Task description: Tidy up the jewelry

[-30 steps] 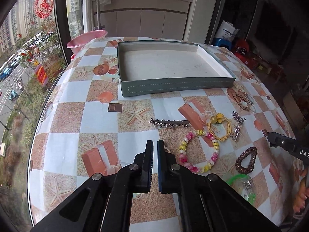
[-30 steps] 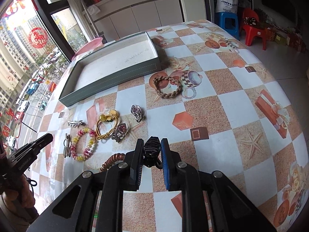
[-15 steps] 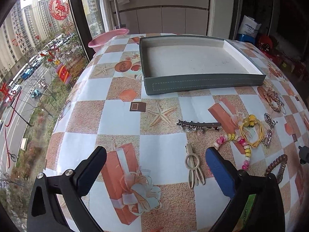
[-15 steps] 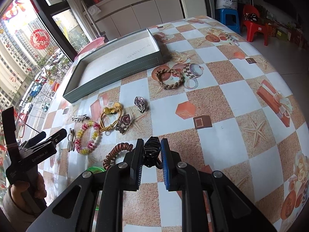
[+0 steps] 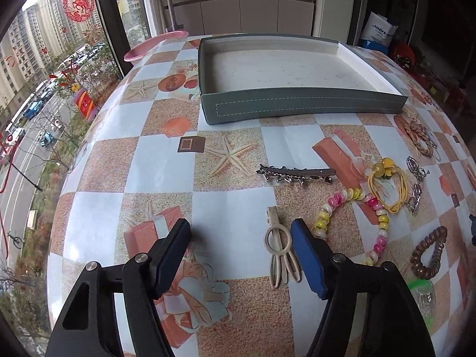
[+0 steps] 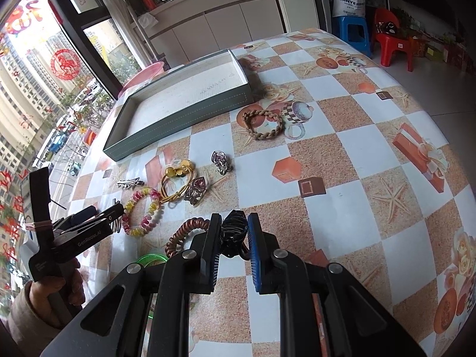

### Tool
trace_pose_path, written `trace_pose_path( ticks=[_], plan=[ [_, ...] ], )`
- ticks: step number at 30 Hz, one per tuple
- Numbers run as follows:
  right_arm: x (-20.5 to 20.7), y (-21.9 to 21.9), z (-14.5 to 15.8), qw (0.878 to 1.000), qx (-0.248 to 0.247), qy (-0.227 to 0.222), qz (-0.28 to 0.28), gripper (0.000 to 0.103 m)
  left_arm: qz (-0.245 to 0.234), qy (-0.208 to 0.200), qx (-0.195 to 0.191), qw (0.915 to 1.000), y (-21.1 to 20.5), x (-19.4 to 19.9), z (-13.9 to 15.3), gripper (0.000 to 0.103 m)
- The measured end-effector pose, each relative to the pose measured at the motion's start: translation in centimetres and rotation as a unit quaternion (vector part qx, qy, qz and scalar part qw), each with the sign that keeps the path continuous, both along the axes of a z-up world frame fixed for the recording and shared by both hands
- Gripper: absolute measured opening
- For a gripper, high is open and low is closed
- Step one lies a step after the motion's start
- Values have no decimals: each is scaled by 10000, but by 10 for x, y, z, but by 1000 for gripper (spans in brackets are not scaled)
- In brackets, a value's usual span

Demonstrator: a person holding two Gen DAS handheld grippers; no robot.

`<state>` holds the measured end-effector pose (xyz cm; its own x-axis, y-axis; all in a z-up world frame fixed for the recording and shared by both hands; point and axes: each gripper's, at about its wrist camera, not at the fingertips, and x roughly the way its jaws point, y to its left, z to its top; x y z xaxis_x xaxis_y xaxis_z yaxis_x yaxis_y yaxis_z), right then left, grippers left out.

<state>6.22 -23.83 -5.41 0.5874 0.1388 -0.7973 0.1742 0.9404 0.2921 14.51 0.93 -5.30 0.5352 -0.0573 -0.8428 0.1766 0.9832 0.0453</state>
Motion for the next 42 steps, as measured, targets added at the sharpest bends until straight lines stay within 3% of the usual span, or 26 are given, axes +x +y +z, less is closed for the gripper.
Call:
trace_pose_path(
  ticks=[1,2,4,8,14,24,30,36,42],
  plan=[
    [0,0,0,10000,4,3,0,19,-169,-34,-19,9999,-5,-5,0,58],
    [0,0,0,10000,6,3,8,19,-328,-49,-24,9994,-9,-8,1,31],
    [0,1,0,10000,0,16,37,19,-471,-80,42,9988,-15,-13,2,32],
    [1,5,7,9999,-37,-22,139,19,-535,63,-568,9969,-7,-20,11,32],
    [12,8,31,9993,113,-174,325,19,-566,-232,-1004,9931,3,-25,57,32],
    [64,9,111,9952,243,-546,781,19,-600,-733,-1521,9838,6,7,152,32],
    [120,16,158,9926,-80,-732,962,19,-503,-1113,-1439,9820,-4,54,187,32],
    [185,33,170,9896,-298,-756,1187,19,-309,-1303,-1205,9836,-16,115,181,32],
    [245,42,124,9907,-322,-480,1233,19,-142,-1012,-858,9911,-29,166,122,32]
  ],
)
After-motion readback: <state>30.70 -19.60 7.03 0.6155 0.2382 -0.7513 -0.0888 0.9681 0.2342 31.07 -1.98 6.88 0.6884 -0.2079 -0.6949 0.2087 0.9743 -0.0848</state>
